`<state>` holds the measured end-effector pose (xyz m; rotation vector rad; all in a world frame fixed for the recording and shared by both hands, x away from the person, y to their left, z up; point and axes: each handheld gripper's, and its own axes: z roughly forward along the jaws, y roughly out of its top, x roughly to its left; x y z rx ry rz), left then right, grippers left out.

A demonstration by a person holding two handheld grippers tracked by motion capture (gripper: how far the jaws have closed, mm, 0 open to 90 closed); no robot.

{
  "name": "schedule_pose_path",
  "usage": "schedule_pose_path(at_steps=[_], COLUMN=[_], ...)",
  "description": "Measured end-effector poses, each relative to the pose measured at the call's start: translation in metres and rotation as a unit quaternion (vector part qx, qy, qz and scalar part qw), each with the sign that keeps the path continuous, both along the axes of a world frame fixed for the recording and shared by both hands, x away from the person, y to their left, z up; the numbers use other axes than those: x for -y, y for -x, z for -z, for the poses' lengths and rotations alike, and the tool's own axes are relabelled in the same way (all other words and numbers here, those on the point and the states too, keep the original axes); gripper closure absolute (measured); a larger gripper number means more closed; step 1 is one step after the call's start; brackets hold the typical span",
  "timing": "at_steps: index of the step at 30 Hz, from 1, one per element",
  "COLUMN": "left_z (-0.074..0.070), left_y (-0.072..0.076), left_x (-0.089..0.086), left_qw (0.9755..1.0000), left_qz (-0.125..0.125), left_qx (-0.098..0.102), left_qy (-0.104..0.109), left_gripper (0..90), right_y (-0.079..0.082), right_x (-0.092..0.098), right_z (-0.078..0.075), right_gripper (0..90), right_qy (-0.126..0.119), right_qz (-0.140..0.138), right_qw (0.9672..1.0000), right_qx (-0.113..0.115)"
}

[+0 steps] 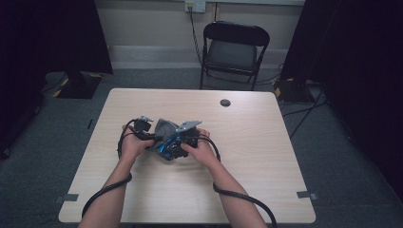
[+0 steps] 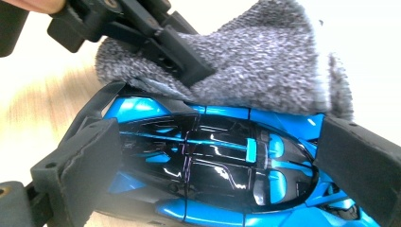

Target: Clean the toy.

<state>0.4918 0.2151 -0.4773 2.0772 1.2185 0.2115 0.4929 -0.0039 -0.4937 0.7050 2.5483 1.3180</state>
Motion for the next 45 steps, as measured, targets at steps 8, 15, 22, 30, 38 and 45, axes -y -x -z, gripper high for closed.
schedule_pose_path(at_steps=[8,15,22,30,38,45], left_z=[0.000,0.001,0.000,0.000,0.001,0.002], left_y=[0.010,0.018,0.026,0.036,0.051,0.068], left_x=[-0.009,-0.015,-0.021,-0.026,-0.034,-0.044], left_qw=[1.0000,1.0000,1.0000,1.0000,0.9999,0.9998], left_qz=[0.002,0.003,0.006,0.003,0.000,-0.008], left_qx=[-0.003,-0.002,-0.003,0.001,0.005,0.006], left_qy=[0.003,0.006,0.006,0.002,0.010,0.016], left_gripper=[73.1,73.1,73.1,73.2,73.2,73.2], right_y=[0.000,0.000,0.000,0.000,-0.001,-0.001], right_x=[0.000,-0.001,-0.001,-0.001,-0.001,-0.001], right_z=[0.000,-0.001,-0.001,-0.002,-0.002,-0.002], right_gripper=[0.8,0.8,0.8,0.8,0.8,0.8], right_qy=[0.001,0.003,0.005,0.006,0.009,0.010], right_qz=[0.000,0.001,0.001,0.000,-0.001,-0.001], right_qw=[1.0000,1.0000,1.0000,1.0000,1.0000,0.9999], right_qx=[-0.001,-0.004,-0.004,-0.004,-0.005,-0.006])
